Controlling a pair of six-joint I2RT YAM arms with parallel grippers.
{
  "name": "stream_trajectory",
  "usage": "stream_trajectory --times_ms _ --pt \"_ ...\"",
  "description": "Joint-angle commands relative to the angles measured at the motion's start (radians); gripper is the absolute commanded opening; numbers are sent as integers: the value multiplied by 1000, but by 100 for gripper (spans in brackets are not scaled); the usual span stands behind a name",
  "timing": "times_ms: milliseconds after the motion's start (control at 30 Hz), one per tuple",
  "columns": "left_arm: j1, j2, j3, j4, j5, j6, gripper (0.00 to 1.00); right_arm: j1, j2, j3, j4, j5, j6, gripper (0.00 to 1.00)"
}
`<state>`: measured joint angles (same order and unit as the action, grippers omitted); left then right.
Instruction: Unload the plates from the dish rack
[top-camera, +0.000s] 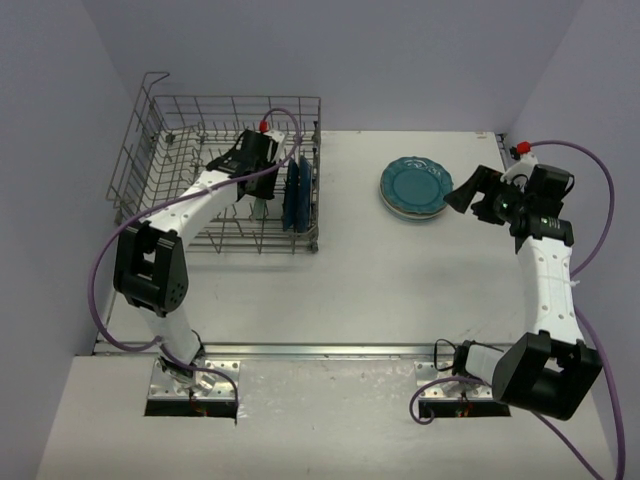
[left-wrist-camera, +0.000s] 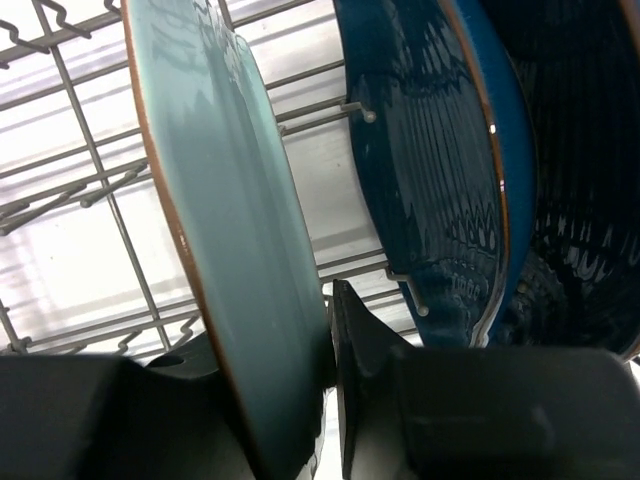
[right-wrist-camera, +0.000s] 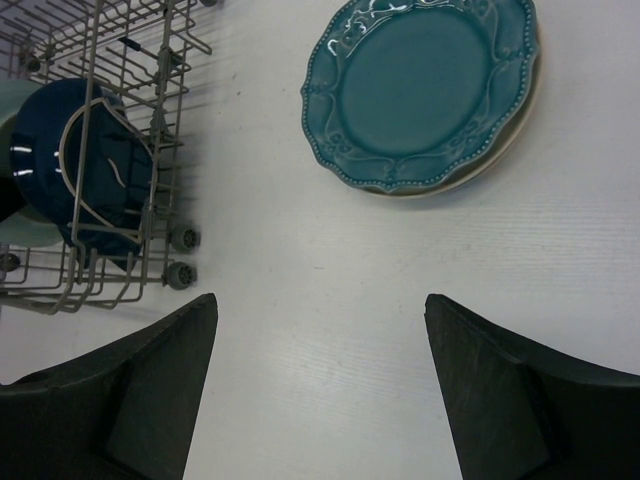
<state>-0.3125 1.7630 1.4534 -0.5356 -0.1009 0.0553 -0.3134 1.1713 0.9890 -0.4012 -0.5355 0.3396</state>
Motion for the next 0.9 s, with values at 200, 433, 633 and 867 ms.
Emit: stream_trajectory --times_ms 200,433,633,867 --pt "21 -83 174 -53 23 17 0 0 -61 -13 68 -133 105 86" --pt "23 -85 414 -177 24 16 0 -1 -57 -12 73 -184 141 87" --pt "20 -134 516 -212 59 61 0 0 -51 -8 85 -223 173 88" --pt "-273 -410 93 165 -270 580 0 0 7 29 92 -329 301 99"
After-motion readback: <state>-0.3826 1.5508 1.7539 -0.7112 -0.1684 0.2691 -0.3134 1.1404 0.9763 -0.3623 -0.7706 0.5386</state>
